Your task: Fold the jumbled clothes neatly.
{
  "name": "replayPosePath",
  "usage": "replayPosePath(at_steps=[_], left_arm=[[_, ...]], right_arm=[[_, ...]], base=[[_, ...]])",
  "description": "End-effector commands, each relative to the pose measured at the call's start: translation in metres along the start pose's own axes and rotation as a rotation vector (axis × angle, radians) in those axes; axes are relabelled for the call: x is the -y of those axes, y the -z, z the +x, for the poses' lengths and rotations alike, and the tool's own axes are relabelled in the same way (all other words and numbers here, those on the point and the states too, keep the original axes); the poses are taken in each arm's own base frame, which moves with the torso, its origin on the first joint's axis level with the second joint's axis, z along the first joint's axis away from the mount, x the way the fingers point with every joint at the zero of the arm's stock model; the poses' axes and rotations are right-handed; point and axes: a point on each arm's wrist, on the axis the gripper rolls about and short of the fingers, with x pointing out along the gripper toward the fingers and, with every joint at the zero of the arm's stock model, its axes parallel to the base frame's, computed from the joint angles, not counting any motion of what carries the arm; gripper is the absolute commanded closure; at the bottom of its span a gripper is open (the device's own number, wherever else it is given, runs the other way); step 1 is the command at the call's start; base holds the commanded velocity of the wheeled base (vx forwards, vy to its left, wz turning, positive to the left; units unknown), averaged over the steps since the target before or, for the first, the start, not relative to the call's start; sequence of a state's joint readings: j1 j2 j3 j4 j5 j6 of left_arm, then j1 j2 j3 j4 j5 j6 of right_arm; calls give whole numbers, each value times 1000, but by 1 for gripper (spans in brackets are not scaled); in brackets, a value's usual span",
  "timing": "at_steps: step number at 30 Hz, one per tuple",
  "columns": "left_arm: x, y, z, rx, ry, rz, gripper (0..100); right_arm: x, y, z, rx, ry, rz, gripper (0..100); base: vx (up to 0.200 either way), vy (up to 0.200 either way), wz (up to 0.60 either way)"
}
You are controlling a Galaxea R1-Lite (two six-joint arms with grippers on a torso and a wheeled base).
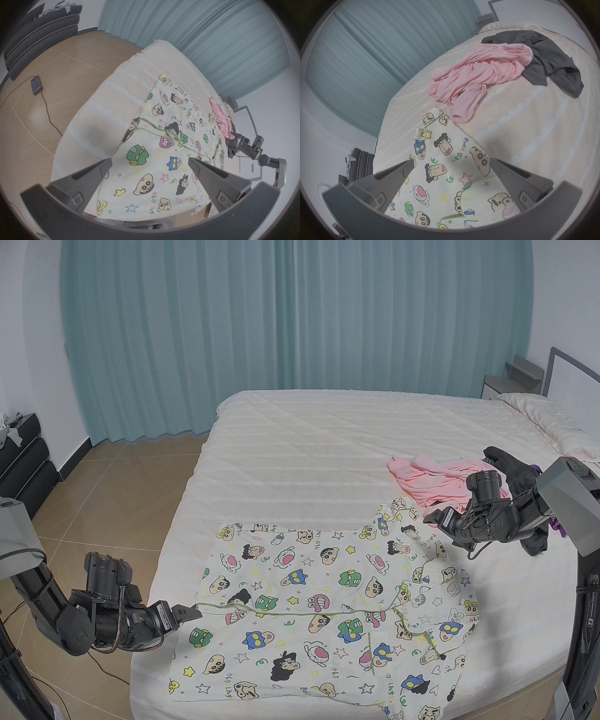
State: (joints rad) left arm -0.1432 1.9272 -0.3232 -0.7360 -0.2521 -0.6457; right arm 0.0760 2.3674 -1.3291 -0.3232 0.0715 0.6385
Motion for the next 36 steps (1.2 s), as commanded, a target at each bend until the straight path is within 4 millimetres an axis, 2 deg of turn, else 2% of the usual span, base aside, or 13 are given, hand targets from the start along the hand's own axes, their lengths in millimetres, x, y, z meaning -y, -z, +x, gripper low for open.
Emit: replayPosePath(at_steps=[1, 7, 14, 27, 28, 33, 36], left_arm=[[0, 1, 0, -8, 5, -2, 0], [-2, 3, 0, -17, -1, 3, 0], [-3, 5, 1, -25, -4, 5, 0], [-4, 6, 4, -36, -11, 2, 0], [-4, 6, 4, -36, -11, 2, 0], [-4, 6, 5, -37, -10, 3, 0], [-5, 6, 6, -38, -15, 2, 0]], right_arm=[[1, 1, 14, -2, 0, -1, 0], [-2, -1, 29, 8, -12, -9, 0], [7, 6, 45, -2, -1, -88, 0], [16, 21, 74, -20, 6, -124, 0], [16, 21, 74, -20, 6, -124, 100], [22, 15, 79, 4, 16, -105, 100], [32, 5, 76, 27, 40, -82, 100]], base=[[0, 0, 0], [200, 0, 0], [0, 0, 0], [0, 0, 0], [0, 0, 0], [0, 0, 0], [0, 0, 0]])
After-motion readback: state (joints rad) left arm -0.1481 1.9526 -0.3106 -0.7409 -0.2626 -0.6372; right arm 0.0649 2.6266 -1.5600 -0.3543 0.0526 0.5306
